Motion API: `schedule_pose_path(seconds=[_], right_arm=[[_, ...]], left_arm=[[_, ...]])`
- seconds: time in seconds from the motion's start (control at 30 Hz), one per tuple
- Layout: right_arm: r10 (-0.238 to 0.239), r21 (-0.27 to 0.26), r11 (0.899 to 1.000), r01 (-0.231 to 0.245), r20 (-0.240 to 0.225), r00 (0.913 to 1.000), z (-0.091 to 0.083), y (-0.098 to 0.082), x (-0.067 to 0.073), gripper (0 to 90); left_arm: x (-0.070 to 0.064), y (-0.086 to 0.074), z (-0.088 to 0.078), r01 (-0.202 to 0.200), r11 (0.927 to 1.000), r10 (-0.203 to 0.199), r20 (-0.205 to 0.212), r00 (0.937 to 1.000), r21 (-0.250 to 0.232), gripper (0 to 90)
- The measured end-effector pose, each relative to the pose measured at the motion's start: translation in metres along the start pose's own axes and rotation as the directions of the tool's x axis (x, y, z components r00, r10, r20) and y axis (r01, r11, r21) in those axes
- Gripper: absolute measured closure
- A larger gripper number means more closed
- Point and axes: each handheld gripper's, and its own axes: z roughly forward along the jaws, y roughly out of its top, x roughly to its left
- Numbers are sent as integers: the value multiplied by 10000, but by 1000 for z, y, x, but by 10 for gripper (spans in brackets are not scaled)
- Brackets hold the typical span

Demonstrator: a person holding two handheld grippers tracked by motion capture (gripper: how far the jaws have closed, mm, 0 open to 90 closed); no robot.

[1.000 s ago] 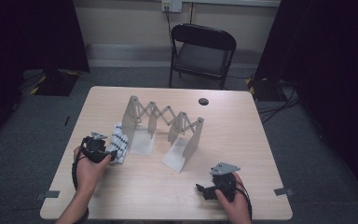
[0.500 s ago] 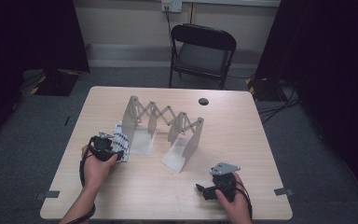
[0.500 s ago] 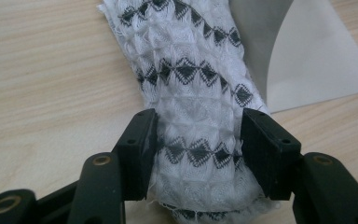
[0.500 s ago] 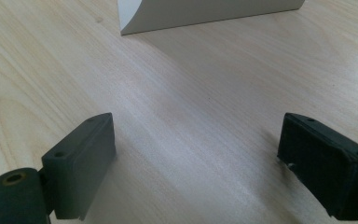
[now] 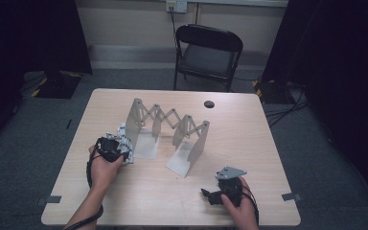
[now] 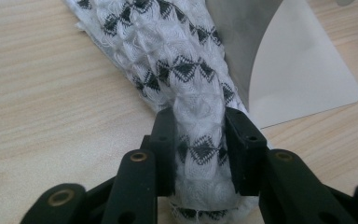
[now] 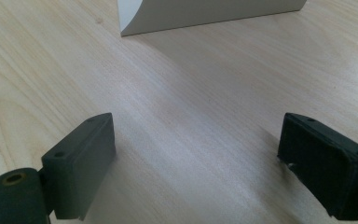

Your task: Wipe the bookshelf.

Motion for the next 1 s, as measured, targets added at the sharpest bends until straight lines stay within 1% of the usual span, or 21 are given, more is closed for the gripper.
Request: schedule_pose_path(seconds=[0.1, 0.17, 0.23, 0.27, 0.33, 0.37, 0.4, 0.43, 0.5, 0.53, 0.57, 0.63, 0.67, 0.73, 0.77, 0.83, 0.9, 1.0], right_arm=[[-6, -2, 10000, 6, -7, 10000, 0, 0, 0, 103], [-18, 1, 10000, 18, -25, 10000, 0, 0, 0, 103], [-21, 21, 10000, 21, -22, 10000, 1, 1, 0, 103], [-22, 6, 10000, 22, -14, 10000, 1, 1, 0, 103], [-25, 17, 10000, 25, -16, 10000, 1, 1, 0, 103], [-25, 17, 10000, 25, -18, 10000, 1, 1, 0, 103], [-25, 18, 10000, 25, -16, 10000, 1, 1, 0, 103], [-24, 19, 10000, 24, -17, 10000, 1, 1, 0, 103], [-20, 8, 10000, 20, -10, 10000, 1, 1, 0, 103], [-18, 8, 10000, 18, -15, 10000, 1, 1, 0, 103], [-23, 8, 10000, 23, -17, 10000, 1, 1, 0, 103], [-24, 6, 10000, 24, -13, 10000, 1, 1, 0, 103], [-25, 6, 10000, 25, -14, 10000, 1, 1, 0, 103], [-25, 6, 10000, 25, -10, 10000, 1, 1, 0, 103], [-27, 5, 10000, 27, -11, 10000, 1, 1, 0, 103], [-25, 6, 10000, 25, -9, 10000, 1, 1, 0, 103], [-26, 7, 10000, 26, -9, 10000, 1, 1, 0, 103], [-26, 6, 10000, 26, -9, 10000, 1, 1, 0, 103]], left_arm=[[-2, 1, 0, -43, 9999, 43, -25, 10000, 96, 701], [-2, 1, 0, 55, 10000, -55, -45, 10000, 28, 707], [-3, 1, 0, -134, 9999, 134, -84, 9999, 36, 714], [-4, 1, 0, -164, 9999, 164, -139, 9998, 0, 718], [-5, 1, -1, -362, 9993, 364, -240, 9991, 80, 724], [-6, 2, -1, -353, 9994, 354, -249, 9991, 65, 727], [-6, 2, -2, -437, 9990, 440, -272, 9987, 101, 732], [-7, 1, -2, -423, 9991, 426, -297, 9987, 81, 736], [-6, 1, -2, -293, 9995, 295, -205, 9994, 99, 741], [-5, 2, -4, -132, 9998, 133, -139, 9998, 122, 742], [-4, 3, -6, -225, 9996, 228, -182, 9996, 148, 744], [-4, 5, -9, -221, 9997, 222, -115, 9997, 130, 746], [-3, 6, -11, -255, 9996, 256, -151, 9996, 102, 747], [-3, 10, -15, -318, 9995, 319, -82, 9995, 84, 748], [-3, 14, -19, -388, 9992, 387, -162, 9991, -9, 748], [-3, 17, -21, -404, 9992, 403, -156, 9991, -63, 747], [-7, 27, -32, -530, 9982, 527, -91, 9986, -285, 747], [-7, 33, -41, -563, 9976, 560, -67, 9984, -401, 747]])
